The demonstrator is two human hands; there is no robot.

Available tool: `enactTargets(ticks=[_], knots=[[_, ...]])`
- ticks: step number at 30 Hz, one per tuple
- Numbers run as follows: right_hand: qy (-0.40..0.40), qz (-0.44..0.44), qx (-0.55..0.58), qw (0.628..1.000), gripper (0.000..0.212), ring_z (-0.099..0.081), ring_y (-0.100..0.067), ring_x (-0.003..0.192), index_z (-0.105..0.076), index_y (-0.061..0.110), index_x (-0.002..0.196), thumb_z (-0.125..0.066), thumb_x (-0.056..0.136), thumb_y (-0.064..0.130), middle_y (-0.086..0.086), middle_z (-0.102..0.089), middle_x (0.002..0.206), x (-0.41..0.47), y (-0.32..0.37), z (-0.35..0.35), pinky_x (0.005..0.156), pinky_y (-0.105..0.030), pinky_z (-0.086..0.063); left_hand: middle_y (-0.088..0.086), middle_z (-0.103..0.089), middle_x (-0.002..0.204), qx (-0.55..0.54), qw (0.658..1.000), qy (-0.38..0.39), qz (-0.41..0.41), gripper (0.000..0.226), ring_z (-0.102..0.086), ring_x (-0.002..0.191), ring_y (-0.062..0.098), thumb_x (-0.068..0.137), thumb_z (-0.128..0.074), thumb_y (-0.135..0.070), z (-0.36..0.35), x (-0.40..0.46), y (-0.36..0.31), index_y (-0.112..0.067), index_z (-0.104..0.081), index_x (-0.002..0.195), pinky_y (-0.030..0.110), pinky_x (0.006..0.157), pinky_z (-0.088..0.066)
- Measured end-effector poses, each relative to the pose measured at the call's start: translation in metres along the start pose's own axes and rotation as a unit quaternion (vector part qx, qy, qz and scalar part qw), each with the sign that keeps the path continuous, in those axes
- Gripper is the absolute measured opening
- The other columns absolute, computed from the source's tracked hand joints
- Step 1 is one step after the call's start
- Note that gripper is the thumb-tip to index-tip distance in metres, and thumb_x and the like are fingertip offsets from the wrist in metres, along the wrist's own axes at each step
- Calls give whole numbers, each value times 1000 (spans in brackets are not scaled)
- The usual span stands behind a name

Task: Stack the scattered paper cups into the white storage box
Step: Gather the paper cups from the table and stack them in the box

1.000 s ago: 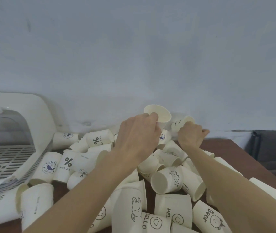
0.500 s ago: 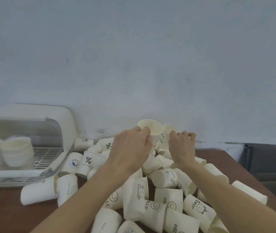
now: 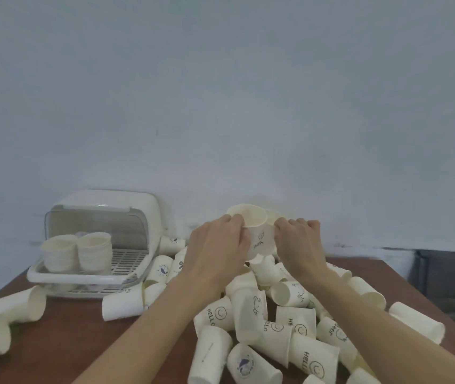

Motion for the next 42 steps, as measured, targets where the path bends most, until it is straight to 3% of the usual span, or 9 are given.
enactTargets(ticks=[4,9,15,20,25,42], knots=[[-8,26,38,999,15,-42,-24,66,-54,17,80,-49,88,6,1,-56,64,-1,14,26,73,-35,-24,-4,-59,88,0,1000,0,5,25,-57,82,25,99,-33,-33,14,-18,14,-19,-53,95,40,73,-46],[17,68,73,995,17,-43,-23,69,-51,18,80,-43,93,10,4,-52,67,-9,45,50,73,-34,-27,-4,-57,82,4,1000,-23,15,23,-56,76,22,97,-36,-33,31,-39,36,-20,-53,91,38,67,-46],[46,93,133,986,20,-52,-23,82,-57,19,94,-37,97,16,2,-65,82,-23,90,65,76,-34,-31,-6,-58,83,-15,997,-43,55,20,-57,78,18,97,-38,-34,51,-67,69,-23,-55,93,37,69,-47],[44,91,194,976,19,-56,-26,84,-61,17,94,-43,95,19,0,-67,82,-39,122,62,72,-36,-33,-7,-59,81,-22,995,-58,79,16,-56,77,19,95,-43,-33,63,-88,97,-24,-56,92,36,68,-46],[89,86,223,967,23,-54,-23,93,-61,18,103,-39,97,22,3,-68,93,-47,144,56,84,-37,-38,-9,-57,77,-25,992,-57,106,15,-55,72,14,95,-44,-34,73,-103,122,-27,-56,89,35,65,-47],[144,43,340,928,20,-60,-16,91,-66,25,104,-51,91,22,4,-69,95,-54,225,40,79,-32,-46,-10,-53,75,-33,974,-39,220,17,-53,73,10,94,-47,-34,74,-160,197,-26,-54,81,35,67,-49]])
Point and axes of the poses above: each hand's wrist, its own x-axis towards the middle knuckle, its own z-axis out of the back of the hand, y = z × x, the point moved 1 cm from there along x, towards the middle knuckle
